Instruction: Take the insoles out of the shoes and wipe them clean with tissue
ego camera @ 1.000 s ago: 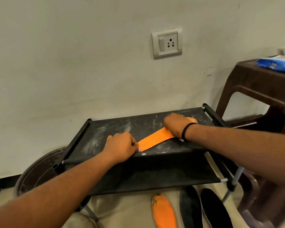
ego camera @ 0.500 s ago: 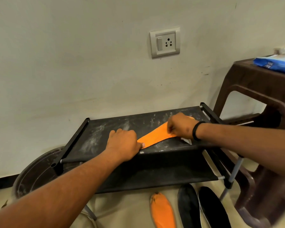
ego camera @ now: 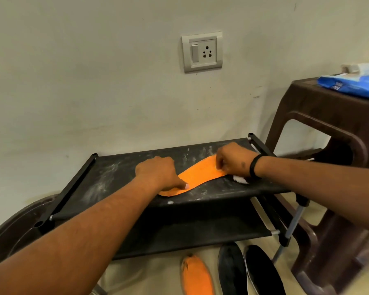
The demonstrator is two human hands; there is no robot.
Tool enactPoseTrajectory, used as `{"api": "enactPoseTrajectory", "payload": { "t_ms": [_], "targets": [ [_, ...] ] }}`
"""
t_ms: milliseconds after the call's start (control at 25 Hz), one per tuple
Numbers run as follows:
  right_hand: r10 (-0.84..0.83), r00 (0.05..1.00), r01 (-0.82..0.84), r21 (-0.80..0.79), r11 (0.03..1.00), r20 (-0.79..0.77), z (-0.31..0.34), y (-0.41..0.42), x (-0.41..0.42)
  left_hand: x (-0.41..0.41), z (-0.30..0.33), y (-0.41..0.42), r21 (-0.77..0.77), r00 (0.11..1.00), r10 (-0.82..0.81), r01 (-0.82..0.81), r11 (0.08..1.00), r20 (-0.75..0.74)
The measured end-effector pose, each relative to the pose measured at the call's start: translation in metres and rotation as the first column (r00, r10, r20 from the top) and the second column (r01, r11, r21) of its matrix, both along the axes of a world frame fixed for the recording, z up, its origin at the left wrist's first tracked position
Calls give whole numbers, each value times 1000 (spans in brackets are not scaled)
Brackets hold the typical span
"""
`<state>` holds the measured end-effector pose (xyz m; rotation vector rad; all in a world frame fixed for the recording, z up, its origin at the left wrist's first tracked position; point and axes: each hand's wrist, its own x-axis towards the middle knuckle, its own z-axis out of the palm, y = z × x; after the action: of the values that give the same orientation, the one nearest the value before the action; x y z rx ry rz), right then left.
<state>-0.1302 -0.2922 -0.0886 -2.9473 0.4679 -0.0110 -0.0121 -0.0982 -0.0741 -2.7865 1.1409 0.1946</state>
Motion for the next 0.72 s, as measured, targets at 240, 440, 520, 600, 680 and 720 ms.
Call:
{"api": "enactPoseTrajectory", "payload": {
  "t_ms": [240, 440, 520, 600, 680, 720],
  "targets": [
    [-20, 989, 45, -172, 984, 144, 10, -25, 26, 16, -9, -16, -98, 967, -63, 40, 994, -245],
    [-16, 1000, 20, -218, 976, 21, -7, -19, 33, 17, -10, -20, -148, 943, -48, -1, 989, -328],
    [-130, 991, 130, -197, 972, 13, 2, -37, 18, 17, -14, -18, -180, 934, -38, -29, 983, -355],
    [-187, 981, 193, -103, 976, 59, 13, -48, 6, 16, -16, -16, -209, 931, -39, -41, 977, -363],
    [-161, 973, 159, 23, 987, 163, 16, -35, -2, 16, -17, -16, -223, 928, -37, -51, 973, -371],
    [-114, 975, 104, 62, 993, 190, 14, -23, -5, 17, -17, -17, -222, 926, -35, -54, 974, -375]
  ]
}}
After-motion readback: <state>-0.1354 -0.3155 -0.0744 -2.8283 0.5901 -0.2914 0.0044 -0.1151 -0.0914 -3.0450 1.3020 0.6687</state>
